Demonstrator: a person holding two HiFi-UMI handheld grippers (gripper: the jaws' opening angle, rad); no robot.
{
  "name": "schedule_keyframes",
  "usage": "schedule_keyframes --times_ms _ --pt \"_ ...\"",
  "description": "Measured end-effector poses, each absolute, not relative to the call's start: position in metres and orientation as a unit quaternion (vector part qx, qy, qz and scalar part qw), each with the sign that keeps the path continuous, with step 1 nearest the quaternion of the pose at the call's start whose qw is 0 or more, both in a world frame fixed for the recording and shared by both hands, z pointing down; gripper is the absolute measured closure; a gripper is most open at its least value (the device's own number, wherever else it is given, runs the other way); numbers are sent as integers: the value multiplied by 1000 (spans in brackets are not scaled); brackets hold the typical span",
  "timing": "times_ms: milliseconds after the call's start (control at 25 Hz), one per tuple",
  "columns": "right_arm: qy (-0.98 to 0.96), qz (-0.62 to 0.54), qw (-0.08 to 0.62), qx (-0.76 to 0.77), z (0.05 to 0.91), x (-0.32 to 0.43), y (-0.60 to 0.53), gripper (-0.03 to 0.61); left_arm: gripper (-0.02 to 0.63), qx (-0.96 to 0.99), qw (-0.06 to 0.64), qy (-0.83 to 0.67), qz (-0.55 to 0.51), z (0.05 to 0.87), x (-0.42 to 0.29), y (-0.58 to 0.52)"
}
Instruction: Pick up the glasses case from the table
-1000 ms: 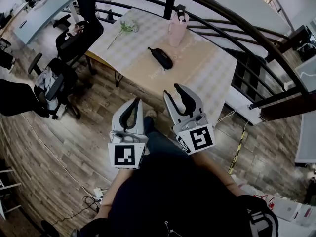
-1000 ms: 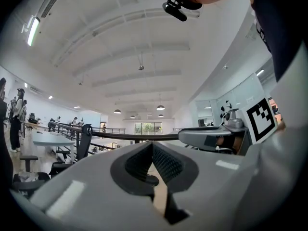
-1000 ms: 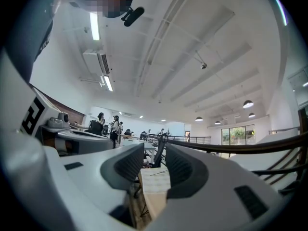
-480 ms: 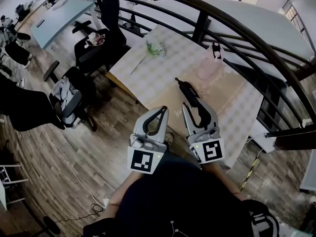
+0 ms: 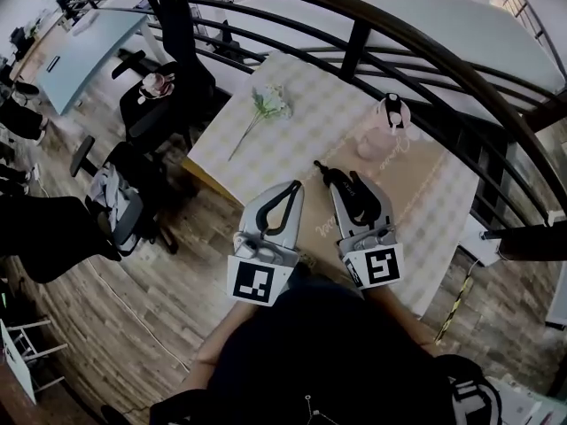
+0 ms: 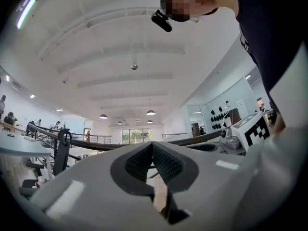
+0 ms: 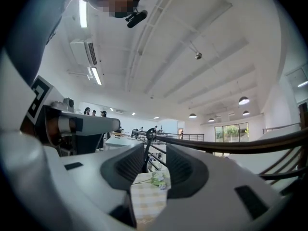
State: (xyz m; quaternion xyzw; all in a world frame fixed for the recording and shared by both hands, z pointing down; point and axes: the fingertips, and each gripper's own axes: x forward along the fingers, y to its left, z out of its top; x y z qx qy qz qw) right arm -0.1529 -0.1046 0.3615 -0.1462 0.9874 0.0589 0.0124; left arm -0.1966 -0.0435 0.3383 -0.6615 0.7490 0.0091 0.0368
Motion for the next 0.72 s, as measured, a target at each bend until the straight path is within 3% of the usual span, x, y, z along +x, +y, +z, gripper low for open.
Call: schedule_keyframes --times_ms 720 --pt "972 52 -25 -227 393 -124 -165 465 603 -726 15 687 15 354 -185 -120"
